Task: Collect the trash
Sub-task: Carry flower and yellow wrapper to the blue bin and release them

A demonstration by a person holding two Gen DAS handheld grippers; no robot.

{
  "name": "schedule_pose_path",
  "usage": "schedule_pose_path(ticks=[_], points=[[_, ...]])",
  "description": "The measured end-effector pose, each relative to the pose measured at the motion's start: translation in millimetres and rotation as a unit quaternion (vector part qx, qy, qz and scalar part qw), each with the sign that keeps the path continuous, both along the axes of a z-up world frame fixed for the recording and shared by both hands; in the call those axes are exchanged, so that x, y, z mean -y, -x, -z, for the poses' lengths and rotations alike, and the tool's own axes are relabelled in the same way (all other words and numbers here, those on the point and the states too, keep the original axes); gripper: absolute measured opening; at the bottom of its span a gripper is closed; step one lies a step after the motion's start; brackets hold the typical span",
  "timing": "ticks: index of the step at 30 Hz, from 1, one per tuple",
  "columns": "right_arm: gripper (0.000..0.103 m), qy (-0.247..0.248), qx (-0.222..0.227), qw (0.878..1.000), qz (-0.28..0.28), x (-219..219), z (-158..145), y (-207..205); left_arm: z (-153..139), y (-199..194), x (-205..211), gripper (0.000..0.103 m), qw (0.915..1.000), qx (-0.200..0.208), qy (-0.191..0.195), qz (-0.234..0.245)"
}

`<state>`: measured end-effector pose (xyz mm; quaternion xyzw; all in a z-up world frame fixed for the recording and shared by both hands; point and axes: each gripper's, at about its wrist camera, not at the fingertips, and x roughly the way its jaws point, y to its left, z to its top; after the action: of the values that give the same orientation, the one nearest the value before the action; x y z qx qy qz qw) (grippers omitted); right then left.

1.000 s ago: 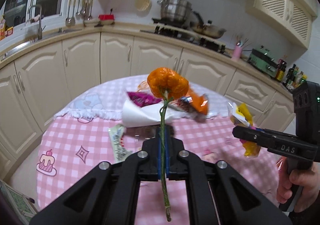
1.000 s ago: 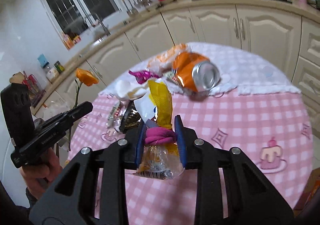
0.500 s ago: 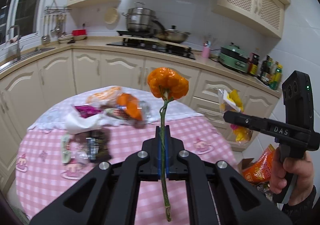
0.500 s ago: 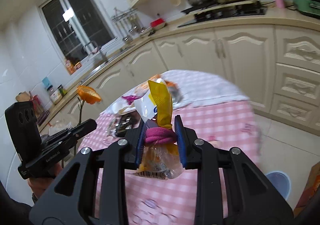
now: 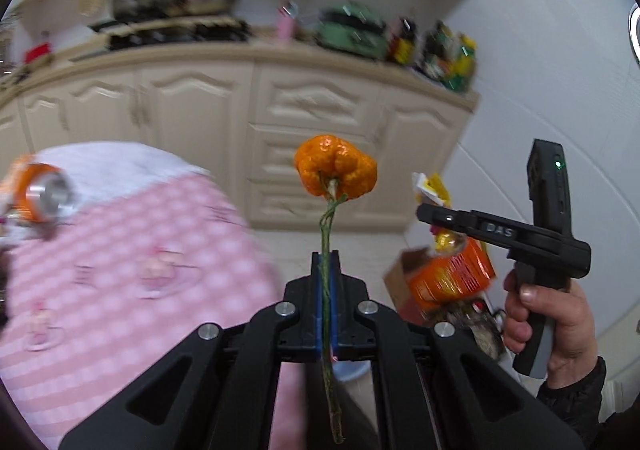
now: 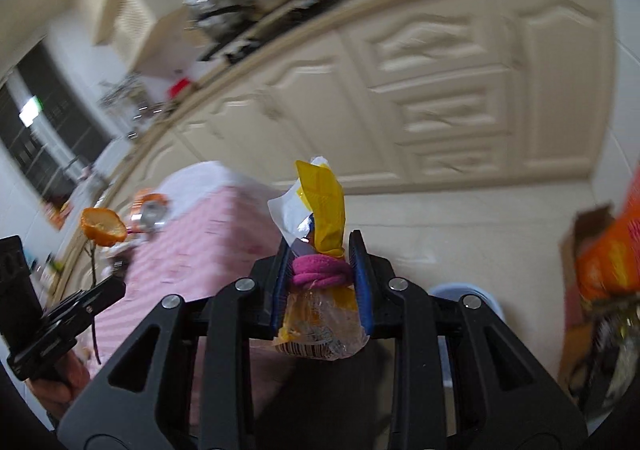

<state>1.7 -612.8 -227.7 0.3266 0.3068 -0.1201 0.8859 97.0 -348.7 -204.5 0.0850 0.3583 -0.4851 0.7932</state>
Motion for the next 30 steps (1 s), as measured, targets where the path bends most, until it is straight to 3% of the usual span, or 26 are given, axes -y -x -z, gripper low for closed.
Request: schedule_pose_path(ticks=[6, 18, 19, 20, 21, 22, 23, 26, 30], points=[[0.028, -0.046, -0.046, 0.997, 0.038, 40.6, 62.4, 18.2, 65.9, 18.7, 87.3, 0.003, 0.9957, -0.040, -0.071, 0.046], [0.032, -0.125, -0.115, 0.984, 0.051, 80.1, 165.3, 6.4, 181.7, 7.9, 180.4, 0.004, 0.9740, -0.113, -0.185, 0.066], [0.049, -0.133, -0.128, 0.981, 0.054, 83.0, 177.0, 3.8, 192.6, 6.7, 186.8, 0.011, 0.9691, -0.120, -0.205, 0.066], [0.078, -0.142, -0.135, 0.979, 0.060, 85.7, 185.9, 2.9, 201.2, 4.9, 190.9, 0.036, 0.9652, -0.123, -0.223, 0.059], [0.085, -0.145, -0.136, 0.978, 0.067, 87.9, 191.3, 5.1, 204.9, 2.4, 191.9, 0.052, 0.9653, -0.120, -0.227, 0.046], [0.087, -0.145, -0.141, 0.976, 0.079, 89.9, 195.9, 7.6, 204.2, 1.9, 190.7, 0.078, 0.9671, -0.111, -0.226, 0.033], [0.090, -0.146, -0.145, 0.975, 0.085, 90.2, 198.4, 10.2, 202.0, 0.7, 187.6, 0.082, 0.9691, -0.100, -0.224, 0.023], [0.097, -0.148, -0.147, 0.973, 0.099, 93.6, 201.9, 20.8, 197.6, -1.8, 183.6, 0.083, 0.9696, -0.086, -0.229, 0.014], [0.097, -0.135, -0.153, 0.973, 0.110, 94.6, 194.2, 24.2, 189.4, -3.4, 179.4, 0.084, 0.9702, -0.080, -0.229, 0.001]])
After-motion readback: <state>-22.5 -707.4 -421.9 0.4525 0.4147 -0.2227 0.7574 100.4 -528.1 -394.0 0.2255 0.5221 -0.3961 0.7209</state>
